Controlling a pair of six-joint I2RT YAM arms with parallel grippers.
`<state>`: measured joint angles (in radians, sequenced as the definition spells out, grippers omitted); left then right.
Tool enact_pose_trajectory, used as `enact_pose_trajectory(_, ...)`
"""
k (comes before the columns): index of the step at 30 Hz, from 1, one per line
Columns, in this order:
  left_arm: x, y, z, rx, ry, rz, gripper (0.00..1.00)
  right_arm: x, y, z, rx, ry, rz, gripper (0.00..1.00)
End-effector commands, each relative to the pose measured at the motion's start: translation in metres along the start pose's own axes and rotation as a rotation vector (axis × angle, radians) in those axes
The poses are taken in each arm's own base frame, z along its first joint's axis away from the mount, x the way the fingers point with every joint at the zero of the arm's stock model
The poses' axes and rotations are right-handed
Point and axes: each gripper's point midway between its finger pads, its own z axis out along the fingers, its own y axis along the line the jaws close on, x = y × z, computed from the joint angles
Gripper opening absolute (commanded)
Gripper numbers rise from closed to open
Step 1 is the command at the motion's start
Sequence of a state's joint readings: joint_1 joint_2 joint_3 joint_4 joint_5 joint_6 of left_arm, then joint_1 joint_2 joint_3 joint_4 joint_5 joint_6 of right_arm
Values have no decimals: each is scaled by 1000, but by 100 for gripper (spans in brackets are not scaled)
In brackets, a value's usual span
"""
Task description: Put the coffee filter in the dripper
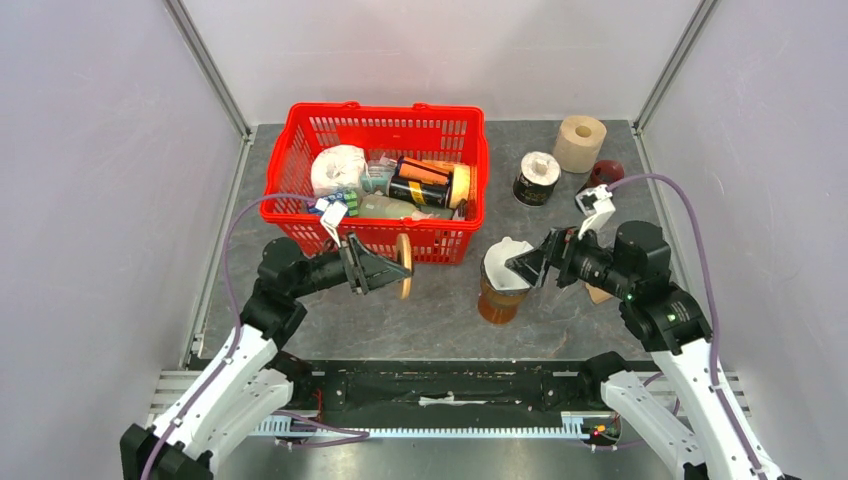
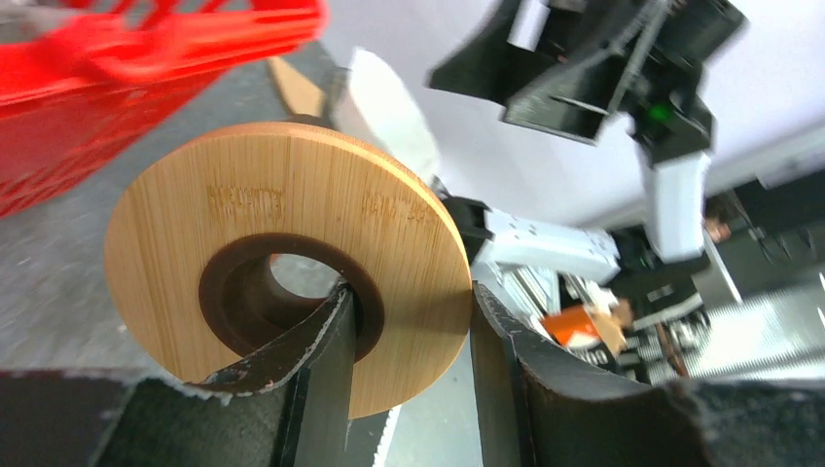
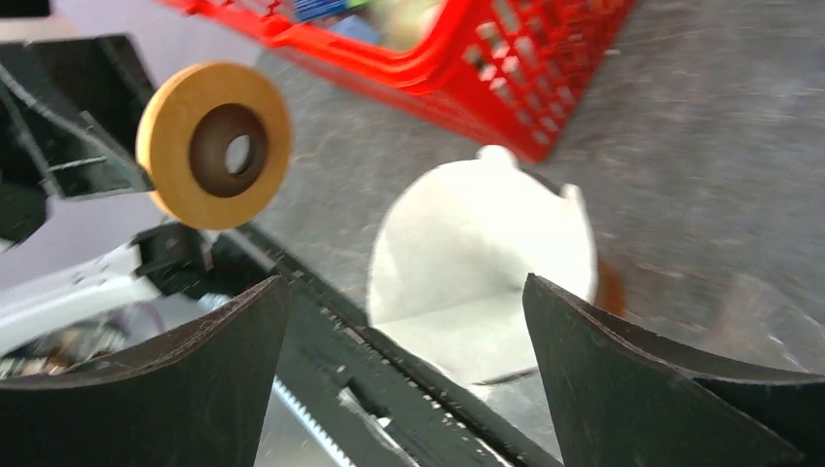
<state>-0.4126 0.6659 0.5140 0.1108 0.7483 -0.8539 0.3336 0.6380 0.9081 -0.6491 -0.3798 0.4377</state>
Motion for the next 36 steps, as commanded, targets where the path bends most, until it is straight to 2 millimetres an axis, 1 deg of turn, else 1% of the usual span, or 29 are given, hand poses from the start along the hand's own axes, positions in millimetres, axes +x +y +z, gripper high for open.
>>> enact_pose_trajectory(1, -7, -83, 0, 346, 47, 189, 2, -1, 53, 2, -330, 41, -38, 97)
enact_pose_trajectory(3, -1, -96, 7, 392, 86, 226, 2, 0, 65, 2, -425, 51, -72, 96)
enact_pose_trajectory(4, 4, -104, 10, 422, 109, 250, 2, 1, 75, -1, -508, 52, -125, 96)
enact_pose_trajectory(6, 14, -113, 19, 455, 173, 282, 2, 7, 90, -11, -661, 46, -271, 97)
enact_pose_trajectory(8, 23, -120, 25, 503, 233, 315, 2, 4, 99, -19, -743, -22, -421, 97)
enact_pose_trajectory(9, 28, -124, 27, 540, 260, 342, 2, 5, 102, -23, -784, -67, -520, 97)
enact_pose_trajectory(10, 32, -127, 26, 575, 285, 376, 2, 10, 101, -27, -816, -112, -671, 97)
enact_pose_trajectory(11, 37, -129, 24, 617, 317, 419, 2, 20, 100, -33, -856, -129, -803, 97)
enact_pose_trajectory(12, 40, -131, 22, 647, 338, 443, 2, 26, 95, -35, -858, -145, -917, 97)
enact_pose_trajectory(14, 44, -134, 18, 693, 352, 495, 2, 26, 96, -42, -862, -155, -1005, 97)
enact_pose_trajectory(15, 45, -134, 17, 706, 355, 513, 2, 29, 100, -46, -905, -150, -1030, 97)
enact_pose_trajectory(17, 50, -136, 14, 741, 374, 538, 2, 32, 107, -52, -1005, -133, -1052, 95)
enact_pose_trajectory(18, 54, -137, 14, 760, 391, 538, 2, 33, 109, -54, -1041, -109, -1035, 94)
enact_pose_trajectory(21, 64, -138, 18, 789, 455, 513, 2, 27, 116, -57, -1117, -86, -1035, 91)
enact_pose_trajectory(23, 67, -135, 23, 778, 482, 508, 2, 24, 119, -58, -1136, -65, -1029, 91)
enact_pose_trajectory(25, 68, -134, 26, 777, 495, 519, 2, 21, 121, -58, -1143, -31, -1005, 89)
enact_pose_trajectory(29, 70, -133, 33, 763, 514, 544, 2, 26, 122, -55, -1158, 17, -1009, 89)
enact_pose_trajectory(30, 70, -130, 35, 737, 527, 541, 2, 25, 123, -55, -1155, 30, -983, 89)
enact_pose_trajectory(32, 69, -118, 41, 643, 546, 591, 2, 22, 123, -53, -1126, 67, -930, 89)
enact_pose_trajectory(33, 62, -113, 46, 582, 530, 664, 2, 18, 124, -50, -1107, 78, -901, 90)
enact_pose_trajectory(34, 56, -107, 48, 514, 534, 716, 2, 14, 123, -45, -1081, 79, -887, 97)
enact_pose_trajectory(35, 50, -100, 51, 441, 536, 755, 2, 9, 123, -41, -1043, 91, -845, 97)
enact_pose_trajectory(36, 41, -99, 52, 395, 530, 820, 2, 0, 121, -31, -969, 80, -818, 97)
